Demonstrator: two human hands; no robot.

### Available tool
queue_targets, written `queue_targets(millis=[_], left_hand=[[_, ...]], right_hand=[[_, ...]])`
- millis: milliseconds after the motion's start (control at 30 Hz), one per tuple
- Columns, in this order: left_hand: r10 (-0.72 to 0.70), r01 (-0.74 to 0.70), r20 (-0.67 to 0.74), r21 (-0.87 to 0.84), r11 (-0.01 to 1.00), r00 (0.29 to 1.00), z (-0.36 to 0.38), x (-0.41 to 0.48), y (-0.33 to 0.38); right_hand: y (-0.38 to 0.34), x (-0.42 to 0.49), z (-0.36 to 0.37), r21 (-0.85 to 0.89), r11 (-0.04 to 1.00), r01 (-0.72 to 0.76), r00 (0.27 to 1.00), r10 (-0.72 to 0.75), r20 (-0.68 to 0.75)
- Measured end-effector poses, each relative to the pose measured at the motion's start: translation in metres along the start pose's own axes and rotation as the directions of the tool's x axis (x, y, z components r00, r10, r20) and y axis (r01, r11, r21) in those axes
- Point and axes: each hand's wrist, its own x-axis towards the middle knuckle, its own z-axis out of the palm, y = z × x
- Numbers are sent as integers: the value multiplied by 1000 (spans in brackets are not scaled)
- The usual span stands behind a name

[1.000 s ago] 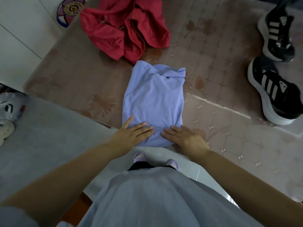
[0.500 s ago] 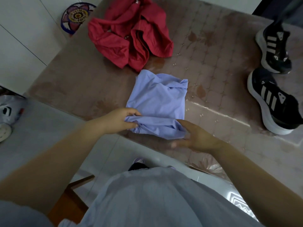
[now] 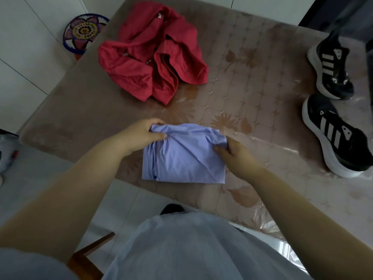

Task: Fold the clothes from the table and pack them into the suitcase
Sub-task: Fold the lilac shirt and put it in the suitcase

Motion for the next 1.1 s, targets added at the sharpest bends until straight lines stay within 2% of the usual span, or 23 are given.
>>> queue_targets(millis=[133, 300, 333, 367, 400, 433, 467, 500, 533, 567, 633, 700, 767, 833, 900, 967, 1000, 1033, 1100], left_hand=[[-94, 91, -331, -23, 996, 939, 21, 27, -7], [-180, 219, -484, 26, 975, 857, 45, 35, -18], [-171, 238, -528, 60, 969, 832, 46, 33, -16], [-104, 227, -586, 140, 964, 804, 48, 29, -15], [35, 166, -623, 262, 951, 782, 50, 23, -11], [206, 65, -602, 396, 916, 771, 55, 19, -8], [372, -58, -523, 520, 852, 767, 61, 14, -5], [488, -166, -399, 617, 769, 776, 69, 10, -4], [517, -220, -274, 676, 703, 811, 77, 5, -2], [447, -209, -172, 703, 680, 878, 82, 2, -3], [175, -70, -75, 713, 698, 982, 87, 3, -17], [46, 10, -56, 740, 673, 997, 86, 7, -38], [16, 18, -38, 746, 665, 999, 81, 11, -43], [-13, 23, -20, 746, 666, 1000, 78, 11, -38], [18, 14, -35, 740, 673, 999, 75, 8, -30], [102, -13, -83, 710, 704, 991, 70, 6, -29], [124, -27, -88, 700, 713, 988, 69, 5, -32], [120, -30, -81, 698, 716, 989, 69, 3, -36], [61, -7, -53, 698, 716, 997, 69, 2, -47]], right_hand=[[-8, 36, 22, 78, 990, -121, 978, 133, -163], [3, 59, 35, 9, 939, -345, 918, 339, -204], [3, 60, 34, -7, 925, -381, 904, 371, -214], [3, 61, 33, -25, 915, -404, 893, 388, -226], [4, 62, 30, -35, 910, -414, 888, 395, -235], [5, 63, 28, -38, 908, -417, 887, 398, -236], [6, 64, 25, -39, 906, -421, 885, 401, -238], [6, 63, 23, -42, 904, -425, 881, 402, -249], [7, 63, 21, -34, 905, -423, 877, 400, -268], [8, 62, 19, -21, 910, -415, 875, 392, -285], [11, 63, 16, -44, 915, -402, 885, 376, -275], [14, 65, 16, -137, 882, -451, 879, 412, -241], [12, 67, 17, -226, 830, -509, 852, 450, -268], [6, 66, 18, -279, 810, -517, 841, 418, -345], [-3, 56, 24, -283, 872, -399, 878, 274, -394], [-13, 41, 41, -365, 923, -120, 935, -18, -353], [-15, 35, 51, -431, 903, 5, 950, -139, -278], [-14, 30, 62, -488, 868, 87, 963, -199, -183], [-8, 27, 73, -559, 822, 108, 990, -142, -18]])
